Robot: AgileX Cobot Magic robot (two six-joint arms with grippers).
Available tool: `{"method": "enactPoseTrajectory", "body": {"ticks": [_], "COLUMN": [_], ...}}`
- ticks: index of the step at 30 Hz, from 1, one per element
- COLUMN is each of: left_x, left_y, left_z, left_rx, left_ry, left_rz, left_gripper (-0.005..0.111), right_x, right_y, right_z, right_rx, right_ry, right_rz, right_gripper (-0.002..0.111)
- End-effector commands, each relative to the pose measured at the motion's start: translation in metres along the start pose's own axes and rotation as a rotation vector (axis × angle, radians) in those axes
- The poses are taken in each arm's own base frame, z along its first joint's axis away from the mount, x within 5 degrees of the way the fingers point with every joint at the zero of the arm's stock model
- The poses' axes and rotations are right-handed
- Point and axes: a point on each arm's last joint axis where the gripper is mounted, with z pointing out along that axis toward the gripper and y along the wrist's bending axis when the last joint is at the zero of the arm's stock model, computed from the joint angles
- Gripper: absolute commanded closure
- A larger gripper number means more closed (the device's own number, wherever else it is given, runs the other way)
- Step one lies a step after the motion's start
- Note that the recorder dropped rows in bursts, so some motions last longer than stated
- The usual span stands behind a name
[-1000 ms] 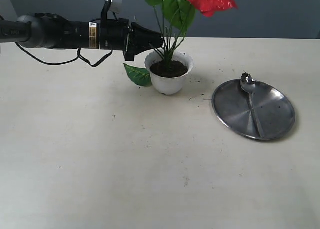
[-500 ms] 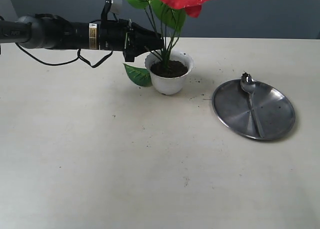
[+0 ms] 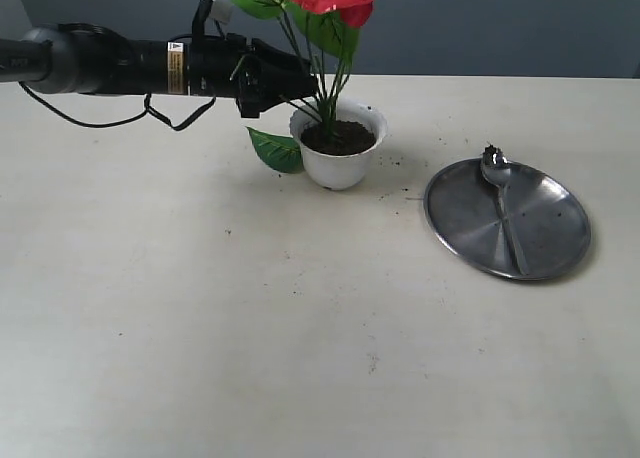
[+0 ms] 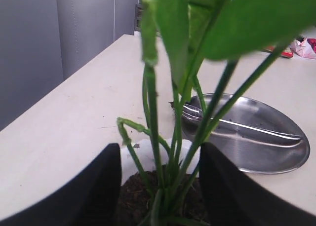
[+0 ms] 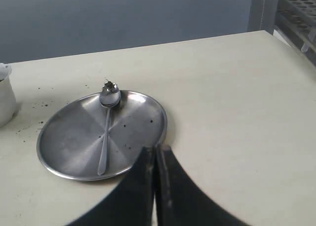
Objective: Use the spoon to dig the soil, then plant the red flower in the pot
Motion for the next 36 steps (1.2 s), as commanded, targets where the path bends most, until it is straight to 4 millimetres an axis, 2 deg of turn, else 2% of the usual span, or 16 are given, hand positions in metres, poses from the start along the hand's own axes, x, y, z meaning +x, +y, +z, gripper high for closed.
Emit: {"method": "enactPoseTrajectory", "body": {"ticks": [1, 21, 23, 24, 26, 30, 36], "left_x": [-0.015, -0.011, -0.011, -0.012, -0.016, -0.027, -0.028], "left_y": [-0.001, 0.007, 0.007, 0.007, 0.008, 0.011, 0.012], "left_z": [-0.009, -0.042, -0.043, -0.046, -0.054, -0.071, -0.073], "left_rx": [-0.013, -0.028, -0.028, -0.027, -0.039, -0.078, -0.083], "left_ry": [0.001, 0.129, 0.135, 0.156, 0.163, 0.153, 0.152], "left_rz": [0.024, 0.001, 0.004, 0.016, 0.028, 0.038, 0.039], "left_gripper": [0.059, 0.059, 0.057, 0.053, 0.049, 0.049, 0.049], "right_x": [0.0, 0.0, 0.0, 0.0, 0.0, 0.0, 0.0], "right_y": [0.0, 0.0, 0.0, 0.0, 0.0, 0.0, 0.0], "right_z": [0.0, 0.0, 0.0, 0.0, 0.0, 0.0, 0.0], "right_rx": [0.004, 0.004, 0.004, 0.004, 0.004, 0.004, 0.004], "right_ry": [-0.013, -0.013, -0.013, -0.013, -0.013, -0.013, -0.013], "right_rz": [-0.002, -0.002, -0.002, -0.002, -0.002, -0.002, -0.002], "right_gripper": [0.108, 0.108, 0.108, 0.108, 0.108, 0.108, 0.108]}}
